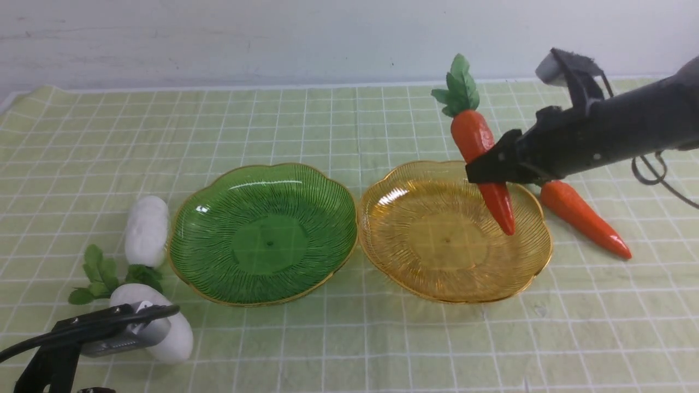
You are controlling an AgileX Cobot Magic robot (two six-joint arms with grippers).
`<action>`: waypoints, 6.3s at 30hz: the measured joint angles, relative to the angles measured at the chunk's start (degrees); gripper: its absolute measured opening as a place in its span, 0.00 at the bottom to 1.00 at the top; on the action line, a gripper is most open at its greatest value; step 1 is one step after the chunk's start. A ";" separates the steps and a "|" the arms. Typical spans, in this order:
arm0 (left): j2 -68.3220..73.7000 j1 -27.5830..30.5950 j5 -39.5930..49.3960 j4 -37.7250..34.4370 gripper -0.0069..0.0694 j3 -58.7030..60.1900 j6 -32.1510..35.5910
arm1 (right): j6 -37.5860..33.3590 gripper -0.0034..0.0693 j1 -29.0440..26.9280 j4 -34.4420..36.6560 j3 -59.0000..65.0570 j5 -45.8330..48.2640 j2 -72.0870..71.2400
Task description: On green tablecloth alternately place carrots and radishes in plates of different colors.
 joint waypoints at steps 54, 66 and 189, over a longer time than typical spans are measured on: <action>0.00 0.00 -3.23 0.00 0.08 0.00 0.00 | 6.13 0.46 -14.52 -23.98 -4.32 -3.98 14.10; 0.04 0.00 -3.23 0.00 0.08 0.00 0.00 | 23.73 0.32 -14.52 -32.75 -27.07 17.25 13.98; 48.04 0.00 -9.44 12.12 0.68 -42.86 -7.03 | 57.73 0.61 11.12 -53.71 17.65 21.48 -56.42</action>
